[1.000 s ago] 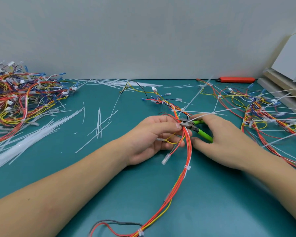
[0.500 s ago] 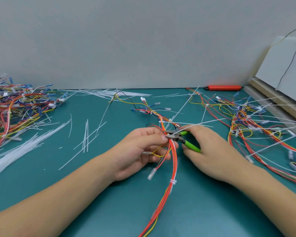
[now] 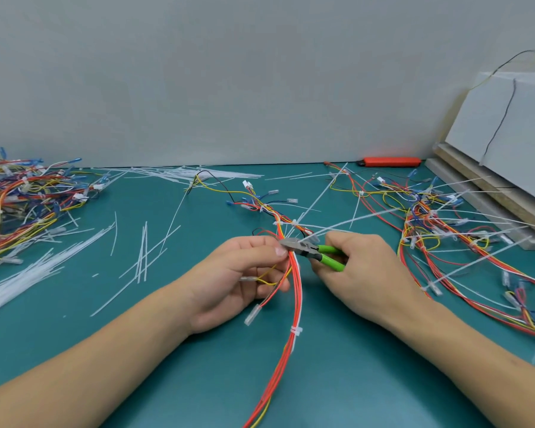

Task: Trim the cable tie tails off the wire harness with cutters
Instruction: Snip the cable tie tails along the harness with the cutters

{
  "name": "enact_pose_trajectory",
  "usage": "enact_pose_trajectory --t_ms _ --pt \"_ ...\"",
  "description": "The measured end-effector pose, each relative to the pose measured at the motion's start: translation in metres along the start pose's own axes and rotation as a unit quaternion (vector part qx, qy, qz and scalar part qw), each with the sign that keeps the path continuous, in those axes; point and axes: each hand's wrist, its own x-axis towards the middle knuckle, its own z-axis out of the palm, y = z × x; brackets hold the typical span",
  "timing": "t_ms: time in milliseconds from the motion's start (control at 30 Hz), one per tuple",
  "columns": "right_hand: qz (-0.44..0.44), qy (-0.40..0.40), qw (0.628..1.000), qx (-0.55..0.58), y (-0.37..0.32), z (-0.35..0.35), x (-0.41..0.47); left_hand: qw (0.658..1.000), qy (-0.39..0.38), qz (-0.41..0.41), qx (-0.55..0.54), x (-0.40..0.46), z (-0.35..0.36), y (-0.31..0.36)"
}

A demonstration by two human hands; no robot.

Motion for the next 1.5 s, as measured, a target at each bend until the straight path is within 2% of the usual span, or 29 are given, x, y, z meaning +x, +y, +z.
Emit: enact_pose_trajectory --t_ms 400,633,967,1067,1200,1500 --pt "-0.050 -0.046 0.997 0.019 0.002 0.004 0.000 1.000 -0.008 0.000 0.008 -0.001 0.004 0.001" --pt "-0.052 -0.025 0.998 0.026 0.003 0.005 0.001 1.000 -0.003 0.006 0.009 0.000 0.004 0.000" --pt "0.005 0.013 1.000 0.026 0.002 0.008 -0.004 1.000 -0.017 0.011 0.011 -0.003 0.004 0.002" --pt "-0.018 0.015 0.999 0.031 0.001 0.008 -0.004 1.000 -0.016 0.011 0.011 -0.003 0.005 0.002" --pt "-0.037 -0.021 0.999 0.017 0.001 0.009 0.000 1.000 0.001 0.008 0.009 -0.002 0.004 0.001" --pt "-0.043 0.000 0.999 0.019 0.006 0.011 0.002 1.000 0.005 0.011 0.008 -0.001 0.003 0.000"
